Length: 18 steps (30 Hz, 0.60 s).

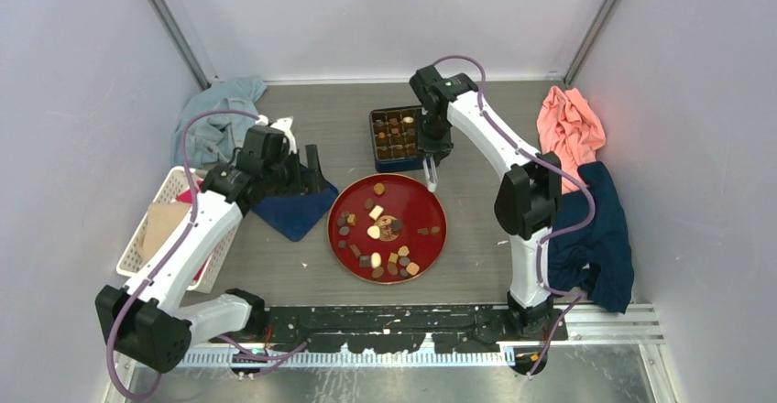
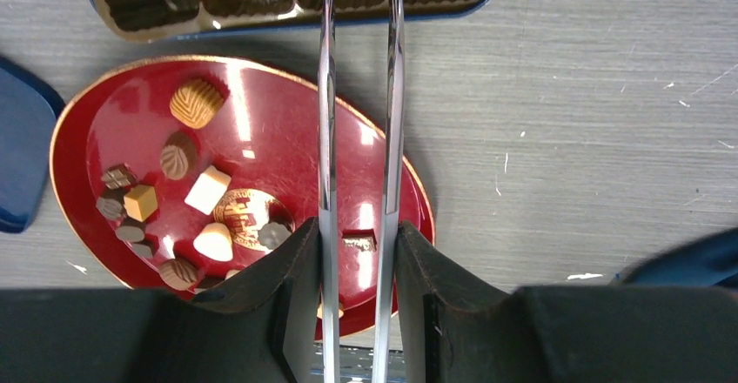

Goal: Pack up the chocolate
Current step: Place the fake chocolate in the packing box.

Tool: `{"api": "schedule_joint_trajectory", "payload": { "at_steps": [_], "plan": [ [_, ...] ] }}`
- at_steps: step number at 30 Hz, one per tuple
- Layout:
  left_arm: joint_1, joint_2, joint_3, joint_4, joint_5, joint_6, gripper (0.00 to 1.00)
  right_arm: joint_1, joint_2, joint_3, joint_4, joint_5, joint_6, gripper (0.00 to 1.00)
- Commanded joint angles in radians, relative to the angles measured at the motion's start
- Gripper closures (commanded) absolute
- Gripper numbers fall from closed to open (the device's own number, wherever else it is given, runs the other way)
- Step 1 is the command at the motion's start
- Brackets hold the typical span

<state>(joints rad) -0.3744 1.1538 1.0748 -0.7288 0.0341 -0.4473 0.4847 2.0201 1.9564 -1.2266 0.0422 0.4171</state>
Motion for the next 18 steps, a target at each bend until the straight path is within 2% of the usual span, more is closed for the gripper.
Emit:
{"api": "schedule_joint_trajectory", "payload": {
  "at_steps": [1,8,13,18],
  "plan": [
    [0.003,-0.063,-0.039,0.072,-0.026,0.063,0.13,-0.027,0.011,0.092,0.003,-0.028,0.002,0.99],
    [0.003,-0.103,-0.102,0.129,-0.061,0.083,0.13,-0.089,0.045,0.134,-0.03,-0.115,0.018,0.99],
    [0.003,-0.034,-0.069,0.127,-0.013,0.084,0.14,-0.118,0.042,0.112,-0.004,-0.168,0.001,0.99],
    [0.003,-0.005,-0.057,0.128,-0.054,0.087,0.14,-0.137,0.077,0.172,-0.05,-0.164,-0.052,0.99]
  ]
}}
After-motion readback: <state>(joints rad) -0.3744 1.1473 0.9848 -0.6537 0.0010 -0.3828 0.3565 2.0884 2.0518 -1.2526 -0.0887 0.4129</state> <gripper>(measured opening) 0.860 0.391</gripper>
